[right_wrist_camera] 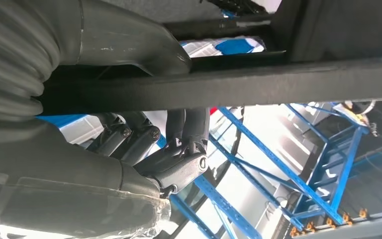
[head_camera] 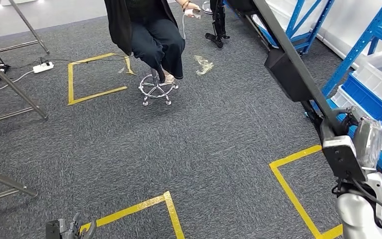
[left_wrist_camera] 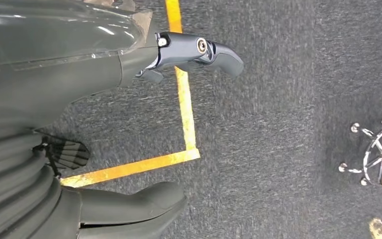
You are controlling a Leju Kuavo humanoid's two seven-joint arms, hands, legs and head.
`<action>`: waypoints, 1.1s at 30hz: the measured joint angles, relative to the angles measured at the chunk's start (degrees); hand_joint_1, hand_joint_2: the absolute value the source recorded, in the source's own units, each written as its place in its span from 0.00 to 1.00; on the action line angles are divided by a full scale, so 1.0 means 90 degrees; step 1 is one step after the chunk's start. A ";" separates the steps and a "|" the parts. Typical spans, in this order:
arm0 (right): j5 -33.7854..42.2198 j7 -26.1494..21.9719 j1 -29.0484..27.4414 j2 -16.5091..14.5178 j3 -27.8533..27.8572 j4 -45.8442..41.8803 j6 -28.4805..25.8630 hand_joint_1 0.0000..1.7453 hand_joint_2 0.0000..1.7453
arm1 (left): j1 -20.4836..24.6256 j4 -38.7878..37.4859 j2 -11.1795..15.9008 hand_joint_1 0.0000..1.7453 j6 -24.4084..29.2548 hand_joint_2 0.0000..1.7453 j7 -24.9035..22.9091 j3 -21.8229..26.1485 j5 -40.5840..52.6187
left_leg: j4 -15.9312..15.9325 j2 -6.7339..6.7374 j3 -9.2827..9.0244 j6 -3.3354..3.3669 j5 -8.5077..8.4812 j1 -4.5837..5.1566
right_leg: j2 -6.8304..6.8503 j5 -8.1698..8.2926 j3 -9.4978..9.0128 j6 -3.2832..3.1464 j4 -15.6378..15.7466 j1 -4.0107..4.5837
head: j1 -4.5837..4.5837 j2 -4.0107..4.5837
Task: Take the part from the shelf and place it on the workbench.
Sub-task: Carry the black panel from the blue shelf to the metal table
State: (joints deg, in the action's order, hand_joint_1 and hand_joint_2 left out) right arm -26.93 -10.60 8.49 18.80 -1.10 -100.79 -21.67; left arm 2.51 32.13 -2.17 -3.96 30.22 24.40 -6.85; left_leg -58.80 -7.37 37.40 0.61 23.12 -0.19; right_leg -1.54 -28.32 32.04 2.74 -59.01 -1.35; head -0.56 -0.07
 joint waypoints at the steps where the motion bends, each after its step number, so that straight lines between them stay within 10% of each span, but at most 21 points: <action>1: -0.0007 -0.0025 -0.0076 -0.0013 0.0013 -0.0083 -0.0001 1.00 1.00 | 0.0017 -0.0041 0.0006 0.00 0.0004 1.00 0.0020 -0.0012 0.0001 | -0.0074 0.0106 0.0049 -0.0030 0.0060 0.0003 | 0.0061 0.0016 -0.0005 -0.0049 0.0013 -0.0013 | 0.0013 0.0000; 4: -0.0008 -0.0102 -0.0331 -0.0042 0.0059 -0.0316 -0.0022 1.00 1.00 | 0.0120 -0.0156 0.0001 0.00 -0.0001 1.00 0.0082 -0.0048 -0.0007 | -0.1057 0.0654 0.0504 -0.0109 0.0617 -0.0008 | 0.0268 0.0024 -0.0008 -0.0163 0.0032 -0.0010 | 0.0064 0.0000; 7: -0.0009 -0.0145 -0.0573 -0.0061 0.0092 -0.0490 -0.0050 1.00 1.00 | 0.0157 -0.0267 -0.0039 0.00 -0.0008 1.00 0.0091 -0.0109 -0.0011 | -0.1819 0.0799 0.0820 -0.0155 0.0862 -0.0055 | 0.0491 0.0014 -0.0005 -0.0179 0.0030 0.0021 | 0.0070 0.0000; 12: 0.0045 -0.0198 -0.0811 -0.0039 0.0199 -0.0731 -0.0067 1.00 1.00 | 0.0231 -0.0340 -0.0086 0.00 -0.0009 1.00 0.0096 -0.0206 -0.0011 | -0.0163 0.1207 -0.0136 -0.0075 0.0271 -0.0003 | 0.0781 -0.0028 -0.0016 -0.0122 0.0020 0.0086 | 0.0056 0.0000; 15: 0.0132 -0.0257 -0.0962 -0.0004 0.0259 -0.0834 -0.0078 1.00 1.00 | 0.0269 -0.0376 -0.0096 0.00 0.0007 1.00 0.0099 -0.0235 -0.0015 | -0.0047 0.1045 -0.0171 0.0072 0.0236 0.0055 | 0.0912 -0.0047 -0.0034 -0.0023 0.0039 0.0104 | 0.0033 0.0000; 17: 0.0171 -0.0290 -0.1043 0.0023 0.0283 -0.0876 -0.0073 1.00 1.00 | 0.0303 -0.0395 -0.0107 0.00 0.0034 1.00 0.0112 -0.0276 -0.0031 | 0.0020 0.0913 -0.0199 0.0177 0.0185 0.0038 | 0.0668 -0.0188 0.0063 -0.0006 -0.0189 0.0081 | 0.0028 0.0000; 19: 0.0210 -0.0310 -0.1085 0.0062 0.0308 -0.0889 -0.0064 1.00 1.00 | 0.0354 -0.0420 -0.0116 0.00 0.0062 1.00 0.0141 -0.0319 -0.0052 | 0.0045 0.0774 -0.0206 0.0245 0.0156 0.0028 | 0.0321 -0.0509 0.0424 -0.0063 -0.0936 0.0069 | 0.0000 0.0000; 22: 0.0247 -0.0313 -0.1095 0.0088 0.0317 -0.0881 -0.0042 1.00 1.00 | 0.0368 -0.0498 -0.0121 0.00 0.0078 1.00 0.0195 -0.0359 -0.0087 | 0.0043 0.0527 -0.0199 0.0276 0.0145 0.0049 | 0.0193 -0.0737 0.0914 -0.0056 -0.1830 0.0078 | -0.0018 0.0000; 27: 0.0270 -0.0286 -0.0999 0.0183 0.0314 -0.0875 0.0032 1.00 1.00 | 0.0363 -0.0594 -0.0120 0.00 0.0078 1.00 0.0236 -0.0419 -0.0146 | 0.0011 0.0112 -0.0184 0.0239 0.0123 0.0079 | -0.0208 0.0039 0.0134 0.0032 -0.0078 0.0074 | -0.0019 0.0000; 30: 0.0347 -0.0273 -0.0966 0.0269 0.0309 -0.0864 0.0057 1.00 1.00 | 0.0339 -0.0636 -0.0100 0.00 0.0094 1.00 0.0290 -0.0444 -0.0219 | 0.0009 -0.0050 -0.0116 0.0151 0.0088 0.0079 | -0.0091 0.0111 0.0062 -0.0060 0.0054 0.0076 | -0.0016 0.0000; 33: 0.0383 -0.0273 -0.0932 0.0315 0.0295 -0.0858 0.0063 1.00 1.00 | 0.0327 -0.0658 -0.0079 0.00 0.0103 1.00 0.0317 -0.0469 -0.0262 | -0.0421 0.0399 0.0132 0.0052 0.0365 0.0082 | 0.0122 0.0148 0.0025 -0.0180 0.0119 0.0023 | -0.0004 0.0000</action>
State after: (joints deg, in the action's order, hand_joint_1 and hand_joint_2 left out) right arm -23.49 -13.06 0.10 21.63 1.56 -108.51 -21.10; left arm 5.44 26.21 -2.88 -3.03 33.07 20.17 -9.21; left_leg -62.59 -3.78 38.59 1.08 26.40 0.55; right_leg -0.44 -26.99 32.26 1.13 -57.94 -1.14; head -0.60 -0.07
